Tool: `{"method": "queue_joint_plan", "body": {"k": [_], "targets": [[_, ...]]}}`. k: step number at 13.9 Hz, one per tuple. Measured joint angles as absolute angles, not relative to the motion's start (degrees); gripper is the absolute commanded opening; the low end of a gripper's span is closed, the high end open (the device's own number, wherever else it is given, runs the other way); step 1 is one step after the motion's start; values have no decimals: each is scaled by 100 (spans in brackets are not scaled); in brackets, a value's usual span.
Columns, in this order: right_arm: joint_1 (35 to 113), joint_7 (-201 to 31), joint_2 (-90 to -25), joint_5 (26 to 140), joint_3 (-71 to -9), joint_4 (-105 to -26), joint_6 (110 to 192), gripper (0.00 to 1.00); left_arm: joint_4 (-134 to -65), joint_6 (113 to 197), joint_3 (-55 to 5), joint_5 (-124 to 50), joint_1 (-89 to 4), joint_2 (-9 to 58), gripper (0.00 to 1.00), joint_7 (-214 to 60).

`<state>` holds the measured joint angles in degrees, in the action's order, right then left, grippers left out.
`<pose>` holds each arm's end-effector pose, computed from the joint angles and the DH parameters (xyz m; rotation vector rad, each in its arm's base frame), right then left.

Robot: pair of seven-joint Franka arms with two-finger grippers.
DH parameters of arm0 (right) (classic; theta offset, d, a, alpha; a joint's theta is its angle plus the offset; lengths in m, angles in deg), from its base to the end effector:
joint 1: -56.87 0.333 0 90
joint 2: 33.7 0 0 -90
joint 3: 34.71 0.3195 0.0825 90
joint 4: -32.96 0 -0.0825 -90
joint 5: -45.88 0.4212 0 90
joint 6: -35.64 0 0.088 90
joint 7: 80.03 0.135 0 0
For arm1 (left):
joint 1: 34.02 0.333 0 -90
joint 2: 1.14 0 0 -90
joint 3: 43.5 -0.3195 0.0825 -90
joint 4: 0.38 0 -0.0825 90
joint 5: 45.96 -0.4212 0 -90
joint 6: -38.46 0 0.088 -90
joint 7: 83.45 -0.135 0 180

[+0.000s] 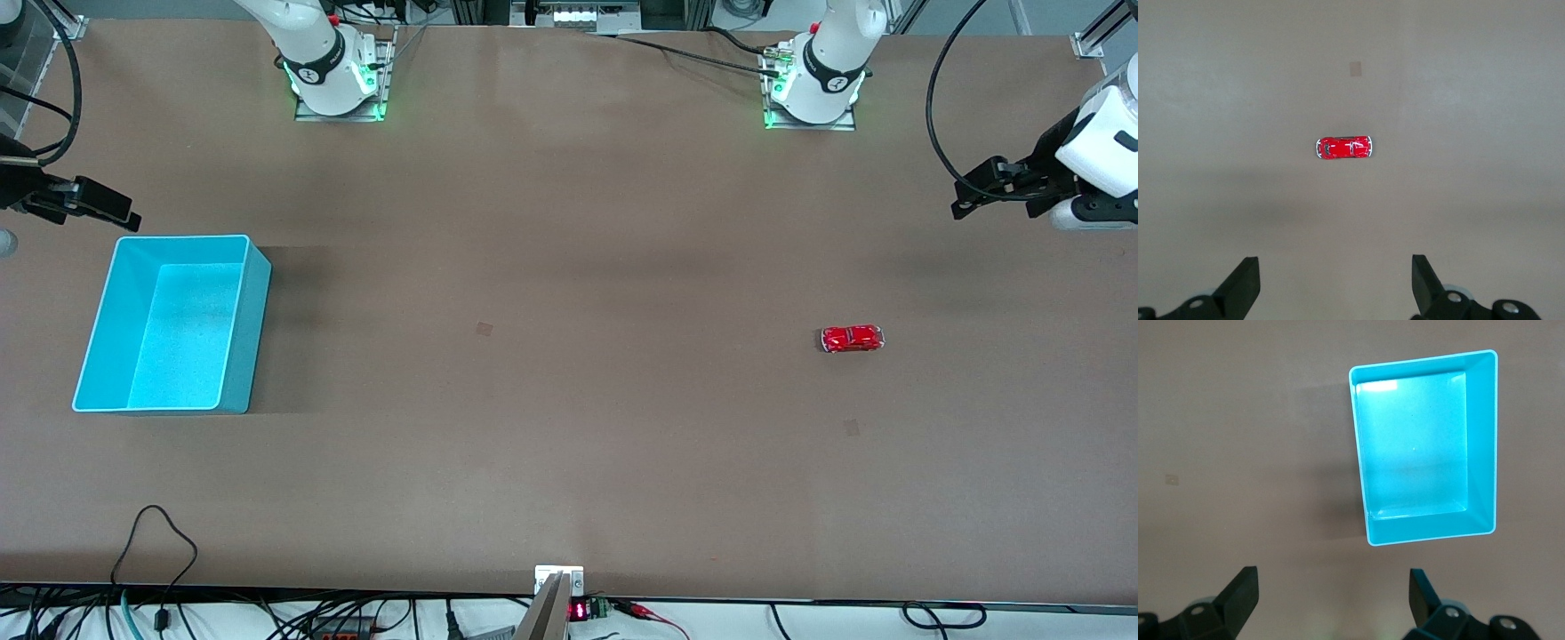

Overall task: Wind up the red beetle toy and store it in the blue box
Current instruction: 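Move the left gripper over the red toy car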

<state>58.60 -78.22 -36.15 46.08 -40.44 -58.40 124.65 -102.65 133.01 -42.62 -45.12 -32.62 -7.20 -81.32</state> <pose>0.5968 -0.0402 0.5612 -3.1340 0.1593 0.1312 0.5600 0.0029 0.5584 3.1278 0.0747 -0.0456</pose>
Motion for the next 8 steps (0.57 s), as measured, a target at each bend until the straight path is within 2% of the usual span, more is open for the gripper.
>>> {"method": "queue_joint_plan", "body": {"k": [8], "targets": [[5860, -7822, -3615, 4608, -4044, -5840, 12465, 100, -10333, 13121, -4242, -4512, -3301, -524, 100, -8117]]}}
